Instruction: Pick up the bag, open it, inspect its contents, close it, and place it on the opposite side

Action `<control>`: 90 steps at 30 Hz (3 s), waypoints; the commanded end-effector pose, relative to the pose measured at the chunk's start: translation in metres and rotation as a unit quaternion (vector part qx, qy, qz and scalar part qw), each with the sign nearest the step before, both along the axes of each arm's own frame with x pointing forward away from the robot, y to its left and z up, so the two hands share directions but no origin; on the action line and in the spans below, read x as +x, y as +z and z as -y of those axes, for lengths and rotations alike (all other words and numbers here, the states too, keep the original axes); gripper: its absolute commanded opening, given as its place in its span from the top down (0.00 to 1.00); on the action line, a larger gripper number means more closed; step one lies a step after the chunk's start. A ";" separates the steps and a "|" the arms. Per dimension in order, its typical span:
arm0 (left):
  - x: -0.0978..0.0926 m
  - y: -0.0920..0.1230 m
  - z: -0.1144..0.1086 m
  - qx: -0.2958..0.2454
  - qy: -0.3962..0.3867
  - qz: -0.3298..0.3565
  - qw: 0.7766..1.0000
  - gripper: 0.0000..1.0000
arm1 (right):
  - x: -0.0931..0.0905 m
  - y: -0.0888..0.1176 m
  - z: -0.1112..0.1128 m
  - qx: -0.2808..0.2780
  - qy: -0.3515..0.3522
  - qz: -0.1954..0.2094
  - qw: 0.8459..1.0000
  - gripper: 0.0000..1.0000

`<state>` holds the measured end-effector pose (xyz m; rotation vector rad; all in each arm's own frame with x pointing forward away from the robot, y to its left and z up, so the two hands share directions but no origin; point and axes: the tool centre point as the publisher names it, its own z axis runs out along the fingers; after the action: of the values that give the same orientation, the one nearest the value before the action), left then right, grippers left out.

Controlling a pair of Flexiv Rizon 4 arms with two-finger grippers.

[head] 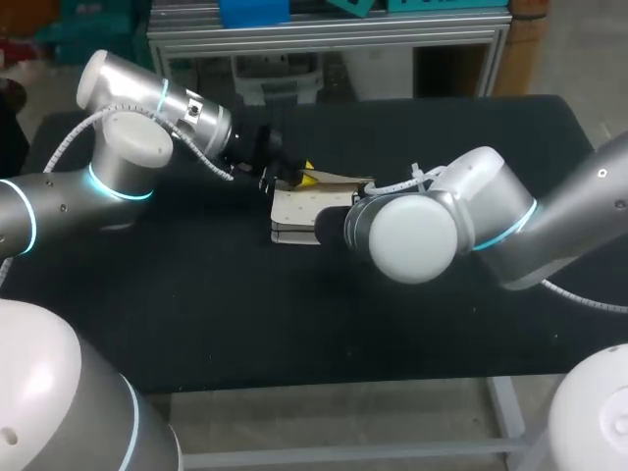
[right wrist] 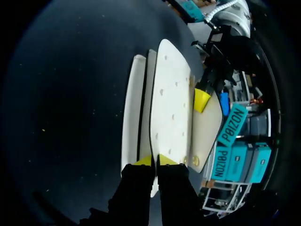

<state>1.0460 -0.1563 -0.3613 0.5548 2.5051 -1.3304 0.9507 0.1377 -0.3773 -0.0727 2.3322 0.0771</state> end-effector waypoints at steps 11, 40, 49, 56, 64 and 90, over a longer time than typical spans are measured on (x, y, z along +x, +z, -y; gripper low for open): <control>-0.017 0.001 0.000 -0.010 0.017 0.045 0.999 0.65 | -0.001 -0.005 0.003 0.070 0.046 0.241 0.967 1.00; -0.042 0.011 -0.002 0.002 -0.010 0.082 0.997 1.00 | -0.001 -0.005 0.003 0.070 0.046 0.241 0.967 1.00; -0.045 -0.010 0.000 0.022 -0.010 0.072 0.997 1.00 | -0.001 -0.005 0.003 0.070 0.046 0.241 0.967 1.00; -0.053 -0.006 -0.006 0.012 -0.012 0.072 0.997 1.00 | -0.001 -0.005 0.003 0.070 0.046 0.241 0.967 1.00; -0.050 0.005 -0.004 -0.001 -0.010 0.092 0.996 0.70 | -0.001 -0.005 0.003 0.070 0.046 0.241 0.967 1.00; -0.055 -0.001 -0.005 0.011 -0.029 0.094 0.995 1.00 | -0.001 -0.005 0.003 0.070 0.046 0.241 0.967 1.00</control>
<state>0.9883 -0.1496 -0.3584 0.7140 2.3778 -1.1963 0.9506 0.1383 -0.3775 -0.0769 2.3351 0.0812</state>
